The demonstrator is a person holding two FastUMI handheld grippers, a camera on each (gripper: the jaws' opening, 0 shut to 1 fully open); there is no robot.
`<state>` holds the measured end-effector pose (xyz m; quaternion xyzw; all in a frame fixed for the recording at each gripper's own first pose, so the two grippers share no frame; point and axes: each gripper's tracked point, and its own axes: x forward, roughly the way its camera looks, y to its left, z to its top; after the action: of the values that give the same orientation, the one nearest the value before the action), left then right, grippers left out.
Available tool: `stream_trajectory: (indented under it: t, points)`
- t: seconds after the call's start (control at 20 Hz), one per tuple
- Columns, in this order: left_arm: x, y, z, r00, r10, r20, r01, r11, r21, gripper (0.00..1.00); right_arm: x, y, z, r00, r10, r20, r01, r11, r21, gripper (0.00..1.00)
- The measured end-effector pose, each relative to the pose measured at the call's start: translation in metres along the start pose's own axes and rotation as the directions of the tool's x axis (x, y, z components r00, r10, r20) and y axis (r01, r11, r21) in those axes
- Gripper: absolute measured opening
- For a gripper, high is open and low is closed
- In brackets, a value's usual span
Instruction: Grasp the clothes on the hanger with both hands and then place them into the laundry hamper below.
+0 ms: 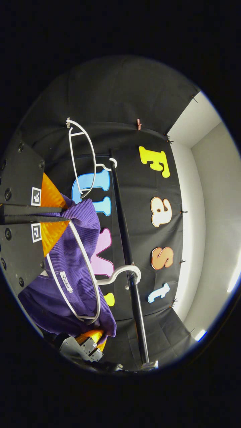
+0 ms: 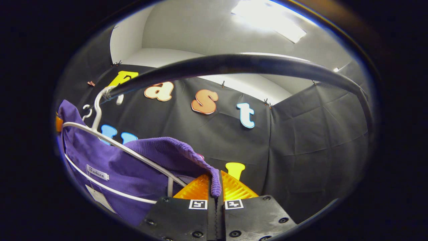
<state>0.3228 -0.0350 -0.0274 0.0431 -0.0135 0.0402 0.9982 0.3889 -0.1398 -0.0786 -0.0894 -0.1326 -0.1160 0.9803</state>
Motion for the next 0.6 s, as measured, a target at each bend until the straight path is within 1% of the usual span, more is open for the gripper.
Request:
stream_trajectory:
  t: [0.05,0.15,0.2,0.25,0.3,0.5,0.6]
  points:
    - [-0.001,-0.001,0.001,1.000,-0.001,0.000,0.001,1.000,-0.001,0.05,0.004,-0.003,-0.007,1.000,-0.009,-0.010,0.009,1.000,-0.004,0.04]
    - [-0.002,-0.005,0.002,1.000,-0.009,-0.002,0.009,1.000,-0.002,0.05,0.010,-0.011,-0.023,0.999,-0.036,-0.035,0.036,0.999,0.000,0.00]
    - [-0.002,-0.005,0.002,1.000,-0.014,-0.007,0.014,1.000,0.002,0.05,0.014,-0.015,-0.034,0.997,-0.048,-0.055,0.048,0.999,0.002,0.00]
    - [-0.002,-0.006,-0.001,1.000,-0.018,-0.013,0.018,1.000,0.007,0.05,0.016,-0.018,-0.046,0.995,-0.054,-0.080,0.055,0.998,0.005,0.04]
    - [-0.001,-0.007,-0.002,1.000,-0.022,-0.019,0.023,1.000,0.012,0.05,0.017,-0.017,-0.060,0.993,-0.053,-0.110,0.055,0.998,0.015,0.04]
    - [0.000,-0.007,-0.006,0.999,-0.017,-0.029,0.018,0.999,0.038,0.05,0.003,0.001,-0.104,0.978,-0.020,-0.208,0.030,0.998,0.047,0.05]
    - [0.001,0.001,-0.004,1.000,-0.001,-0.021,0.002,0.999,0.040,0.05,-0.007,0.016,-0.115,0.972,0.013,-0.236,0.001,0.998,0.059,0.05]
